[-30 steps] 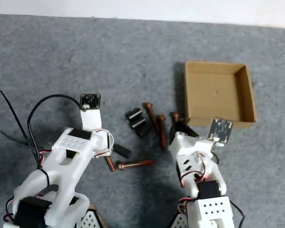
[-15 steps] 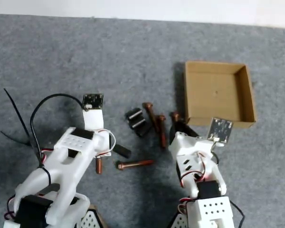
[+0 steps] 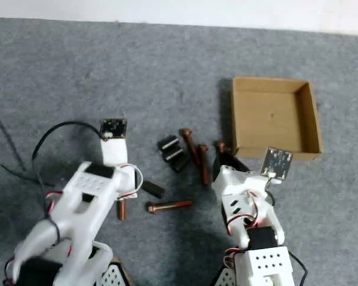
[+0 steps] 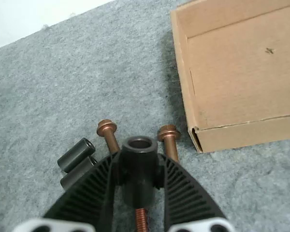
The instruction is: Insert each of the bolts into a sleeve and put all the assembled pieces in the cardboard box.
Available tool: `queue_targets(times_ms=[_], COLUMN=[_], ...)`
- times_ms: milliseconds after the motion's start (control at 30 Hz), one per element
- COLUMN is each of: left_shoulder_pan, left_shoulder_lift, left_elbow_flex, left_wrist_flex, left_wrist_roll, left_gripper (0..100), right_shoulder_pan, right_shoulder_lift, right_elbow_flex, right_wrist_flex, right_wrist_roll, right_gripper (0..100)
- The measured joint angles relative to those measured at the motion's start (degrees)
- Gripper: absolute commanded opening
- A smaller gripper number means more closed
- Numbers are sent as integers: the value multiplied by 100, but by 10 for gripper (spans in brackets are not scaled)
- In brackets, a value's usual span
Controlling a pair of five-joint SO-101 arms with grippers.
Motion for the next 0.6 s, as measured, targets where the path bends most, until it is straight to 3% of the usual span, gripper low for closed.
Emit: queue_targets(times_ms=[200, 500, 600], left_shoulder_pan=[-53, -44, -211], left_shoulder_lift=[-2057, -6365, -7147], left_elbow_flex=[967, 3024, 3042], left_wrist_flex=[70, 79, 97], left_wrist_roll=[0, -9, 0], left_gripper=[5, 6, 7], right_shoulder_pan=[0, 0, 0], right_shoulder_lift=[0, 0, 0], right_elbow_flex=[0, 0, 0], right_wrist_flex=[0, 0, 0], right_wrist_roll=[0, 0, 0], right_gripper=[10, 10, 10])
